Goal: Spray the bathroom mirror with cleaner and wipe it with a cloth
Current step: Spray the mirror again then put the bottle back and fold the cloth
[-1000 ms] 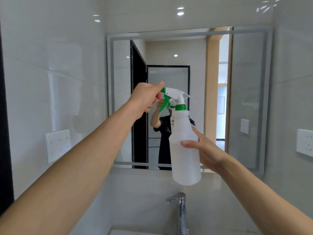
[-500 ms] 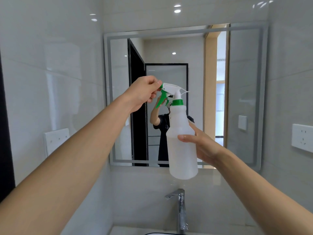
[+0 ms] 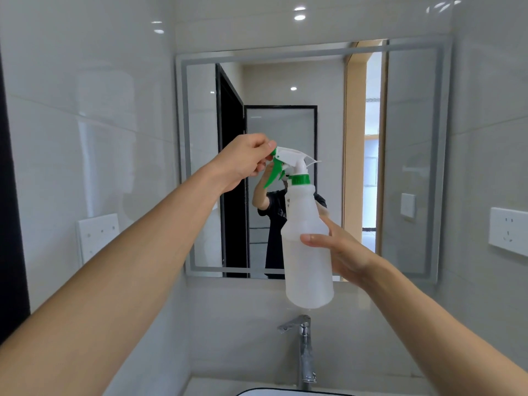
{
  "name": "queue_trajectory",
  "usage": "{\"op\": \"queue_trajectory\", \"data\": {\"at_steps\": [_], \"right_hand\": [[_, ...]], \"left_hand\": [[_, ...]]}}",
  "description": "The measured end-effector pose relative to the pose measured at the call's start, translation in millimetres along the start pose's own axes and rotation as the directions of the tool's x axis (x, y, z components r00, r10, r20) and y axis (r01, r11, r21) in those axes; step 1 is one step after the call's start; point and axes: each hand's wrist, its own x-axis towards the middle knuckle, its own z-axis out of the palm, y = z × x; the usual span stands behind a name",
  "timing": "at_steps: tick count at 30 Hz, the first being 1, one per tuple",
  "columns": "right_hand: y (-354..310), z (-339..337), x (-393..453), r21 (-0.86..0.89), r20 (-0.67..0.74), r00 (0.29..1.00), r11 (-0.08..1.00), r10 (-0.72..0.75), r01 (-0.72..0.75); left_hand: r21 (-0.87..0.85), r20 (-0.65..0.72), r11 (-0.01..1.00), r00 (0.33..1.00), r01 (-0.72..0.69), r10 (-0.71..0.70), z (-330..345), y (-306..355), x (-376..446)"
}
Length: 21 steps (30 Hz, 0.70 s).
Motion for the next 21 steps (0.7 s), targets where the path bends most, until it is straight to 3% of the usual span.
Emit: {"op": "queue_trajectory", "data": {"at_steps": [9, 13, 21], "right_hand": [[13.5, 0.3, -4.5, 0.004, -0.01, 1.0, 1.0, 0.008, -0.008], [18.7, 2.1, -2.7, 0.029, -0.062, 0.998, 0.999, 0.03, -0.028], [25.1, 8.8, 3.2, 0.025, -0.234, 0.971, 0.999, 0.048, -0.044]], "left_hand": [[0.04, 0.004, 0.998, 0.998, -0.057, 0.057, 1.3, -12.0, -5.5], [-0.055, -0.028, 0.998, 0.999, 0.03, -0.032, 9.0, -22.6, -11.2], [0.073, -0.085, 0.981, 0.981, 0.181, -0.174, 17.2, -38.9, -33.4]]}}
